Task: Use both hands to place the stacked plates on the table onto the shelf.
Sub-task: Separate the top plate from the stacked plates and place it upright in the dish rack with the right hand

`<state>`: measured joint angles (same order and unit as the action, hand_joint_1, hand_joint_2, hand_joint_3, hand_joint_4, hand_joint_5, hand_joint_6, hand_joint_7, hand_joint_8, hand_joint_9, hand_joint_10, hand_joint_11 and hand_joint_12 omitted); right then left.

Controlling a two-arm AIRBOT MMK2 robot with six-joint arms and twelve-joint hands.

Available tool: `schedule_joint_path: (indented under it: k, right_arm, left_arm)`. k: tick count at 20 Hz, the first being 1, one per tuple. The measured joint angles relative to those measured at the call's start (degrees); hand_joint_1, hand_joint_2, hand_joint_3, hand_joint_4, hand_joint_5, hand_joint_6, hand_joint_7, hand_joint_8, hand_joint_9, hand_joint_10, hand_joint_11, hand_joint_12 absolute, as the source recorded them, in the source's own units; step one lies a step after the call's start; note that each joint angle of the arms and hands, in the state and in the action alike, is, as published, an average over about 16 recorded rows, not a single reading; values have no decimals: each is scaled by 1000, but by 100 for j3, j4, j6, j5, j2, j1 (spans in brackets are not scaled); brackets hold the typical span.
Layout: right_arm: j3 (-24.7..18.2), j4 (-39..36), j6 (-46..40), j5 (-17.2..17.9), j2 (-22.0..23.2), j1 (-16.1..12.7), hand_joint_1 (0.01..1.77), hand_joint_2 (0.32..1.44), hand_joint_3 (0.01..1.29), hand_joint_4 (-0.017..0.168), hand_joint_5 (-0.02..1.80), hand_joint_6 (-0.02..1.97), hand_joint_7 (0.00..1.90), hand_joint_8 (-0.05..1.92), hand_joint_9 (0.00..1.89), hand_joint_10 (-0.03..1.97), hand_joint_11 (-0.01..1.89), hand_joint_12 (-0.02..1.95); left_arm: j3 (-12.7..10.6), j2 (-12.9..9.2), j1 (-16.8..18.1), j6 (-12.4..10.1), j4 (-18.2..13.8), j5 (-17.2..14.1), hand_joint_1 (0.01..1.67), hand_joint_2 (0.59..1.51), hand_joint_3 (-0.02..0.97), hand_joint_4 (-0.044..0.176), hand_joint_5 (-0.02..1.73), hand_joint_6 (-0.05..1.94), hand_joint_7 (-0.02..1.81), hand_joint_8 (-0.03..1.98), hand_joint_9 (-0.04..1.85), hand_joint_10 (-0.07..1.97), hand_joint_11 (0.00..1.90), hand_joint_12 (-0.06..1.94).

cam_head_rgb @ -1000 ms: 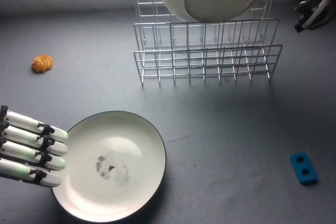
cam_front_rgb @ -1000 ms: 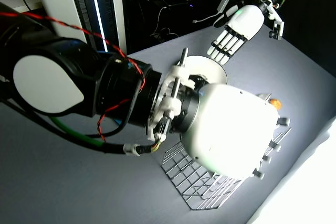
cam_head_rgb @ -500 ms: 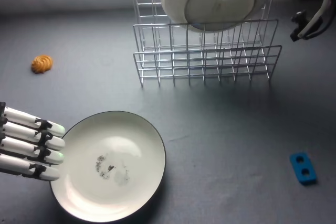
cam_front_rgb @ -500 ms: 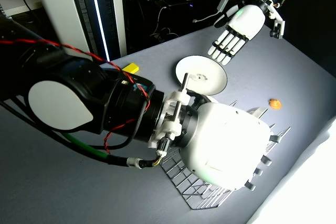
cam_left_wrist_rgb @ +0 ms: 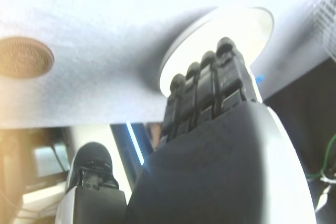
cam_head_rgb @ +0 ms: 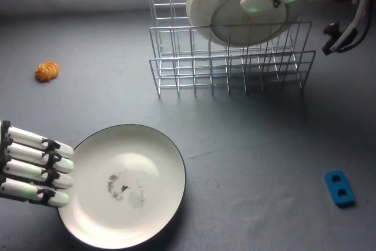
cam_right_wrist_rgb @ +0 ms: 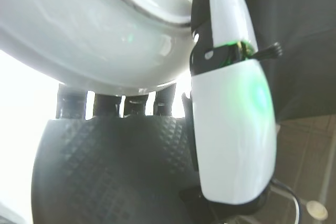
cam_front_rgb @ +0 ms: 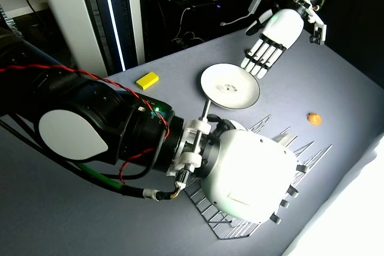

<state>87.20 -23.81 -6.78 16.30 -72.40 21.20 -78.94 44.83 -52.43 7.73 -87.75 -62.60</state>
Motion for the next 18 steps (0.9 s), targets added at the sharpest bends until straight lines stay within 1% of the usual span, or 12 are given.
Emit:
schedule_joint_path:
  k: [7,13,18]
  right_arm:
    - [82,21,3,95,-68,107,1230,986,13,10,959,921,1090,803,1330,5,889,1025]
    - [95,38,5,195,-83,178,1230,997,13,5,932,950,1078,800,1293,5,878,1037]
    - [98,56,3,272,-83,223,1229,1005,13,-1,917,944,1064,564,1228,5,848,1055]
  left_arm:
    - [142,-4,-113,-1,94,248,22,1138,18,3,69,3,46,9,16,8,21,16]
    - [214,-6,-176,-2,162,409,23,1142,18,3,72,3,47,9,18,8,21,15]
    - [269,-19,-203,-2,233,521,23,1141,18,3,84,3,55,8,22,9,20,16]
